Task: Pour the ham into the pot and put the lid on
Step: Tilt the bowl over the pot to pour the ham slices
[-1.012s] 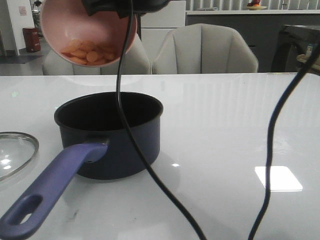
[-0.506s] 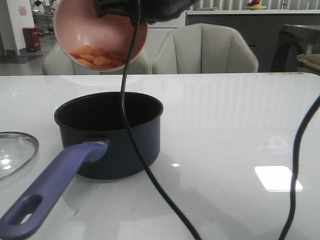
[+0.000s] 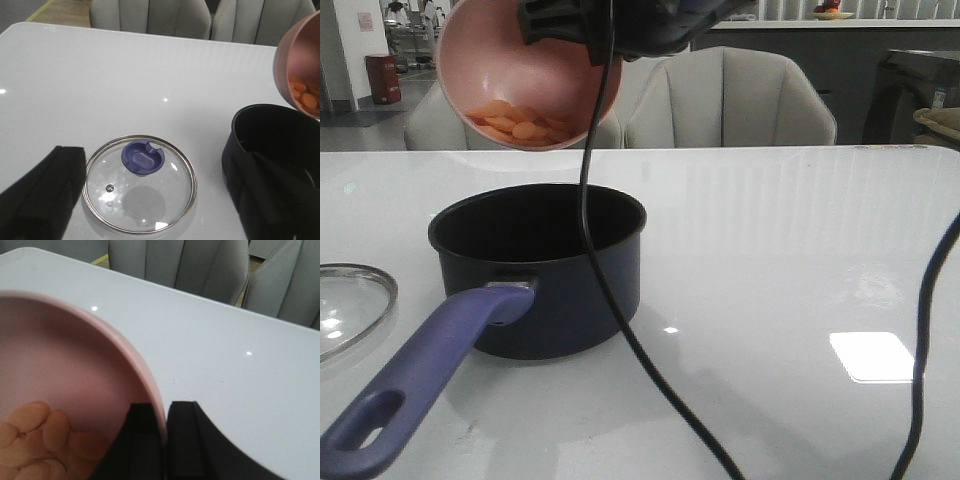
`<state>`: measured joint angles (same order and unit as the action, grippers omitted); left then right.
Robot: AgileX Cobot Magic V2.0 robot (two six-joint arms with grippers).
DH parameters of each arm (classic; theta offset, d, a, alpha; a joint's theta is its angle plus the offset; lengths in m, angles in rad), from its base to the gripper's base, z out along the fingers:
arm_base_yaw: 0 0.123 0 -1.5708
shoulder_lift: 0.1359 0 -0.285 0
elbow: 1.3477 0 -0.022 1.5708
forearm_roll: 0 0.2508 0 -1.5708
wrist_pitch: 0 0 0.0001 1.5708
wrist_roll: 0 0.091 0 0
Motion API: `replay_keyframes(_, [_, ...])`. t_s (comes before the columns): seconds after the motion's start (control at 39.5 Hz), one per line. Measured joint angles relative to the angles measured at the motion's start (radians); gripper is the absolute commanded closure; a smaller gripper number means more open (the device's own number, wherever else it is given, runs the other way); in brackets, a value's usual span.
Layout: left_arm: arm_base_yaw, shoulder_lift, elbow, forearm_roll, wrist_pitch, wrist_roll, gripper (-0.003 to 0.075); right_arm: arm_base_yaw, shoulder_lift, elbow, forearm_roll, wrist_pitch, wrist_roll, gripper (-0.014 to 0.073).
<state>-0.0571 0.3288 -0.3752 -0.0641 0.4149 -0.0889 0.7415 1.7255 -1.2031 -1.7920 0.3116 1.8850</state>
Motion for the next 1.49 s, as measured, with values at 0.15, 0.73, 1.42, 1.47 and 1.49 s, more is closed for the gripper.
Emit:
replay_keyframes(0.15, [0.000, 0.000, 0.000, 0.000, 0.000, 0.000, 0.0103, 0.000, 0.000, 0.000, 0.000, 0.000, 0.002, 0.0456])
replay_keyframes(0.73, [0.000, 0.000, 0.000, 0.000, 0.000, 0.000, 0.0103, -0.117, 0.000, 0.000, 0.467, -0.218, -0.599, 0.0456])
replay_keyframes(1.42, [0.000, 0.000, 0.000, 0.000, 0.000, 0.000, 0.0103, -0.140, 0.000, 0.249, 1.579, -0.828, -1.744, 0.0456])
replay_keyframes(1.47, [0.000, 0.000, 0.000, 0.000, 0.000, 0.000, 0.0103, -0.140, 0.000, 0.269, 1.589, -0.885, -1.768, 0.0456])
replay_keyframes(1.49, [0.000, 0.000, 0.000, 0.000, 0.000, 0.000, 0.0103, -0.140, 0.000, 0.280, 1.594, -0.919, -1.783, 0.0456])
